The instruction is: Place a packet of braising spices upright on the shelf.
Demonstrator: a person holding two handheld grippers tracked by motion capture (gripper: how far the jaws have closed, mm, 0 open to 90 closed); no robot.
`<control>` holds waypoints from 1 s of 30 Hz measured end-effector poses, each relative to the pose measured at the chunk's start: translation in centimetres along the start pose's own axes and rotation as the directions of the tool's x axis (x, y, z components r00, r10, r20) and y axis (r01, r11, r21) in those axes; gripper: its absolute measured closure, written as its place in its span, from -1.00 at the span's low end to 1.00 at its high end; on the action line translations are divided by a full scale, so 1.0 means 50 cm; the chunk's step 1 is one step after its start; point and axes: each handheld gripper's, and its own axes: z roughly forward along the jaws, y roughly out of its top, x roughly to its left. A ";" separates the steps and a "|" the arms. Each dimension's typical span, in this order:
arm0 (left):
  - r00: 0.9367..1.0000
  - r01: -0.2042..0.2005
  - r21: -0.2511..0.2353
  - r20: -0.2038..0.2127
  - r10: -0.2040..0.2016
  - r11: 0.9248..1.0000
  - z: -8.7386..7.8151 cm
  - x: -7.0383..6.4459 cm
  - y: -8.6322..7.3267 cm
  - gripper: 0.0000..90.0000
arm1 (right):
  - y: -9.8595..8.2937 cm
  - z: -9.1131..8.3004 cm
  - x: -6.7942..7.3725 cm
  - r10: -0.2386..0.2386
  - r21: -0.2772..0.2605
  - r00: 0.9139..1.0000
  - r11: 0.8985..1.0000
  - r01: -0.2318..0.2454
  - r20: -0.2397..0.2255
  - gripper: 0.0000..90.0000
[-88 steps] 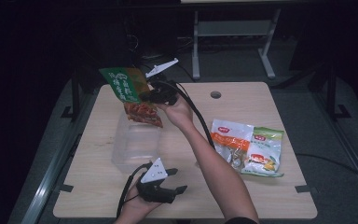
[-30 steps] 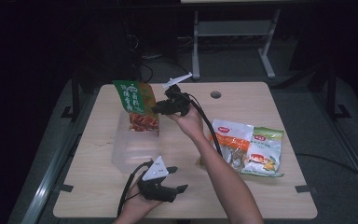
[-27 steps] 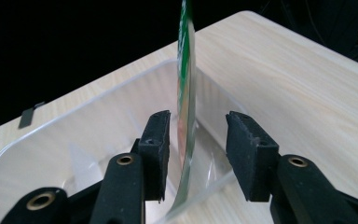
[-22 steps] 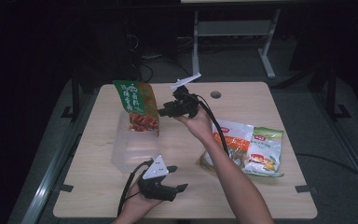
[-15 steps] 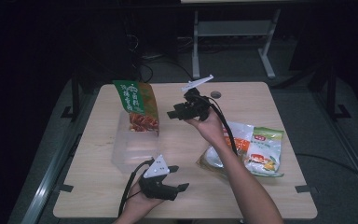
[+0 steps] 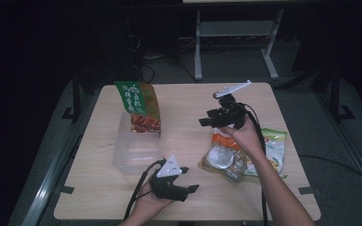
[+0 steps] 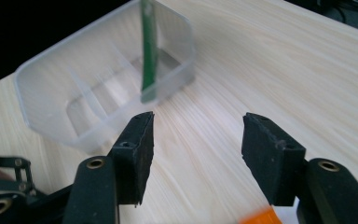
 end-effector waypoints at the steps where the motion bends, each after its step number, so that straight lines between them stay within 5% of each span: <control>1: 1.000 0.004 -0.005 0.000 -0.004 1.000 0.003 -0.001 0.002 -0.29 | -0.010 -0.011 -0.007 0.014 0.003 1.000 1.000 -0.014 0.007 -0.07; 10: 1.000 0.023 -0.015 -0.020 -0.023 1.000 0.046 0.003 0.036 -0.26 | -0.077 -0.076 -0.056 0.083 0.023 0.994 0.996 -0.085 0.069 -0.13; 16: 0.998 0.021 -0.002 -0.057 -0.021 1.000 0.080 0.018 0.059 -0.26 | -0.123 -0.105 -0.093 0.157 0.052 0.983 0.985 -0.162 0.096 -0.19; 30: 0.993 0.070 0.045 -0.094 -0.066 0.997 0.163 0.046 0.076 -0.18 | -0.218 -0.118 -0.157 0.248 0.113 0.958 0.958 -0.265 0.147 -0.30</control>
